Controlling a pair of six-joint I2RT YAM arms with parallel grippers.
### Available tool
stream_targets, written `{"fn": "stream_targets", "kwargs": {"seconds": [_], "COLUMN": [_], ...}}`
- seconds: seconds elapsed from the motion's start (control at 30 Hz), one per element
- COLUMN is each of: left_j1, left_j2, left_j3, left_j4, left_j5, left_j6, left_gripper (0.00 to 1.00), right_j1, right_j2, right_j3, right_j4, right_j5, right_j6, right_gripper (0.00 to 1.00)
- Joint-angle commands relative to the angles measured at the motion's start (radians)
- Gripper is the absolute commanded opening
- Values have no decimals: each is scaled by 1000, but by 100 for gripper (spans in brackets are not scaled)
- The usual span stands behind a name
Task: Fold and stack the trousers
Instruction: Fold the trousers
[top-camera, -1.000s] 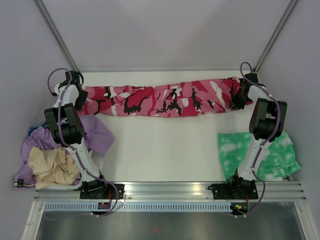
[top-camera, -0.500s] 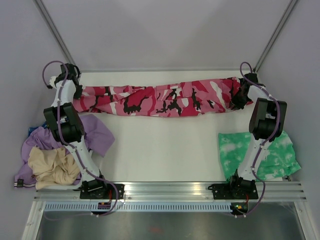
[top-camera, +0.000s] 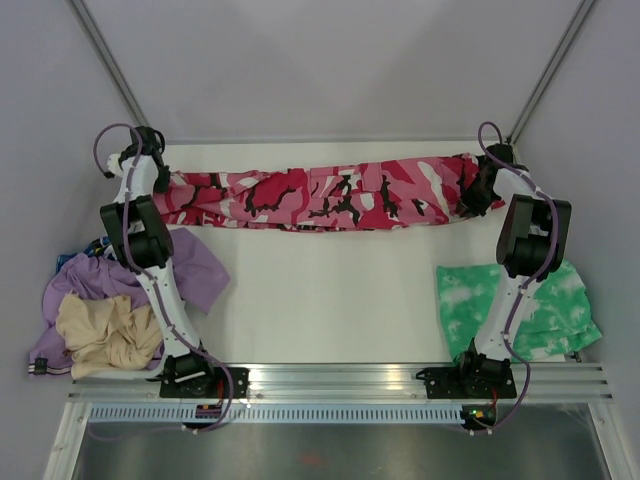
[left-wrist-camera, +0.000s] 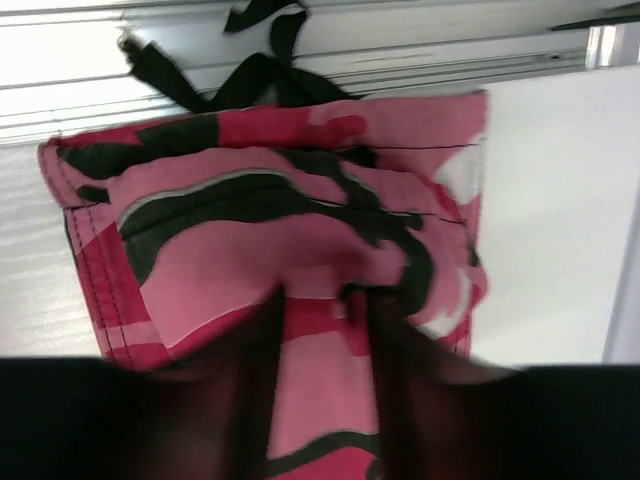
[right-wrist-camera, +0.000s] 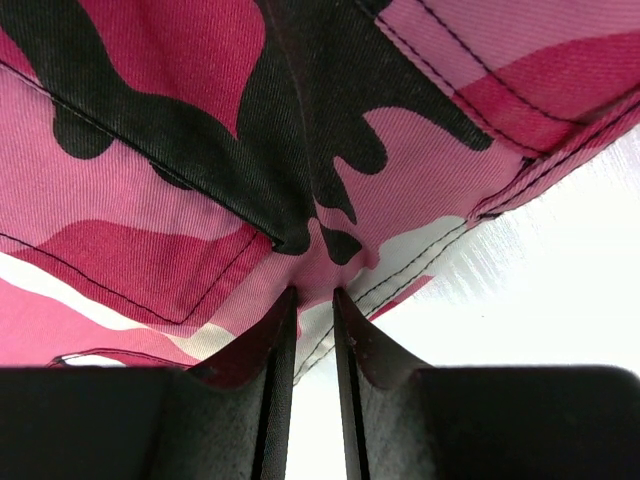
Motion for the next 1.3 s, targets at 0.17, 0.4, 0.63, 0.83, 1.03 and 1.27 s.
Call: {"fn": "stream_targets", "kwargs": {"seconds": [0.17,0.4,0.63,0.83,1.03,1.27], "left_j1": [11,12,8,6,6,4], "left_j2": [-71,-342,-362,-292,-244,-233], "left_j3": [34,-437,-590,-550,-535,-558], "left_j4": [-149,47,263,352,397,412], "left_j5": [-37,63,170,164,154,138], "left_j6": [-37,-114,-160,-155,-189,-200], "left_gripper": [90,90,74,68,67,53], "right_j1": [8,8,8,8,8,6], "right_j2": [34,54,73,74,57,59], "right_j3": [31,27,61,61,46,60], "right_j4": [-11,1,-9,-12,-15,-23], "right_j5": [9,-16,-23,-20,-8,-2], "right_j6": [15,9,-3,5,11,11], "right_gripper": [27,27,27,27,27,27]}}
